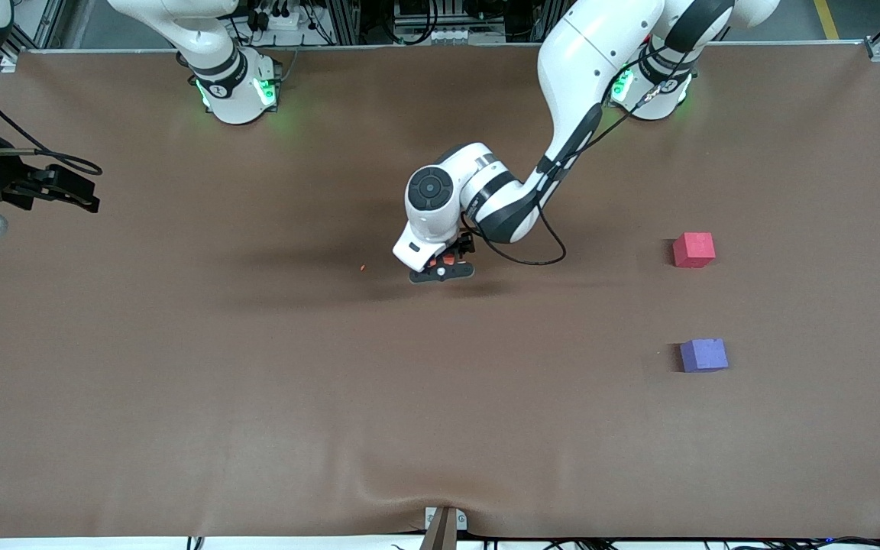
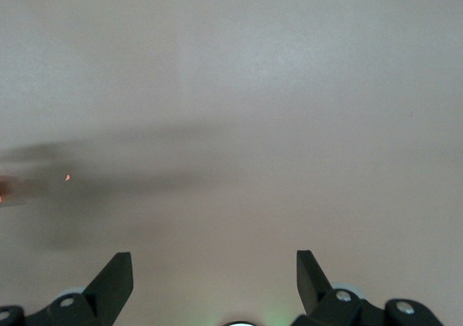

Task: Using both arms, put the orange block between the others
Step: 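Carry the orange cube with the left gripper toward the pink cube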

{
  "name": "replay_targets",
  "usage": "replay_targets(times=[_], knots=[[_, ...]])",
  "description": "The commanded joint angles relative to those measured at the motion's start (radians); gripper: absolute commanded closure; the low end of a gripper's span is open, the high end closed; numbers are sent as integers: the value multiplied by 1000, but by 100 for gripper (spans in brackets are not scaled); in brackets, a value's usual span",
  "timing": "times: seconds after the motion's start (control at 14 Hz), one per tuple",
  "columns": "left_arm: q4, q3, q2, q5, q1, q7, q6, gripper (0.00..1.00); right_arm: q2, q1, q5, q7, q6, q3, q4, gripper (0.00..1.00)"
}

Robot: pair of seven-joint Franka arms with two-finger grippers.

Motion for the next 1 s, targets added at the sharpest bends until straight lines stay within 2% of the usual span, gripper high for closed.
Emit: replay_targets(times=[0.0, 0.14, 0.36, 0.71, 0.93], knots=[[16, 15, 11, 36, -9, -15, -10, 99, -26, -4, -20, -7, 6, 9, -26, 0], [19, 27, 1, 138, -11, -18, -63, 100, -26, -5, -20, -7, 5, 9, -26, 0], [24, 30, -57, 156, 24, -17, -152, 100, -26, -5, -18, -7, 3, 9, -26, 0], [21, 20, -221, 147, 263, 181, -306, 100, -26, -4, -18, -7, 3, 9, -26, 0], [21, 16, -284, 75, 415, 296, -368, 100, -26, -4, -18, -7, 0, 9, -26, 0]])
